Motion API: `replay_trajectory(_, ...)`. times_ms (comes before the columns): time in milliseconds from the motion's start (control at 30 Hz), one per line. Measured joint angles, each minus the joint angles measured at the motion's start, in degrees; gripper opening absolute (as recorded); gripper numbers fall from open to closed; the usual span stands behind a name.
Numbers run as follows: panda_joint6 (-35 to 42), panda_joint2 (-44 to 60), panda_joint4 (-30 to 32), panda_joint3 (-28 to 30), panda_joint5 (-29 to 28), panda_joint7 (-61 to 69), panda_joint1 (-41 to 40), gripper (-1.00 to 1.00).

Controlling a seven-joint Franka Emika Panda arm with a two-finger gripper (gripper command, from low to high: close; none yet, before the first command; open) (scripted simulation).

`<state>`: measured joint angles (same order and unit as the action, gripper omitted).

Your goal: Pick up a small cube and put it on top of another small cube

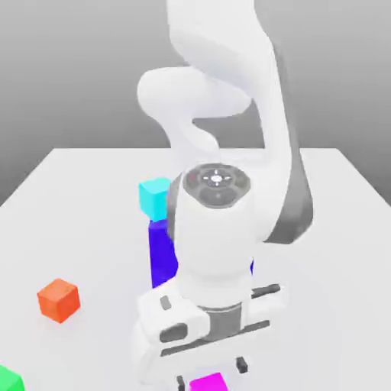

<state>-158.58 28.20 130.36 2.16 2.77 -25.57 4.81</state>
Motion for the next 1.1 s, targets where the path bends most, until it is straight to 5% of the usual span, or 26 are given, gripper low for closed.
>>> replay_trajectory(33,-0.9,1.2,-0.2,-0.1,0.1,0.1,-0.1,-1.00)
replay_trajectory(267,-0.7,1.0,-0.2,-0.1,0.0,0.0,-0.1,-1.00)
replay_trajectory(433,6.1,-7.1,1.2,0.6,-0.7,-0.5,-0.6,-1.00)
replay_trajectory(833,17.0,-5.9,-9.8,11.3,5.4,4.0,-16.9,-1.00)
replay_trajectory(967,13.3,-0.5,-11.6,11.1,8.2,6.0,-19.9,-1.00)
replay_trajectory(1000,12.0,0.9,-11.7,10.7,8.7,6.4,-20.3,1.00)
replay_trajectory(1100,12.0,0.9,-11.7,10.7,8.7,6.4,-20.3,1.00)
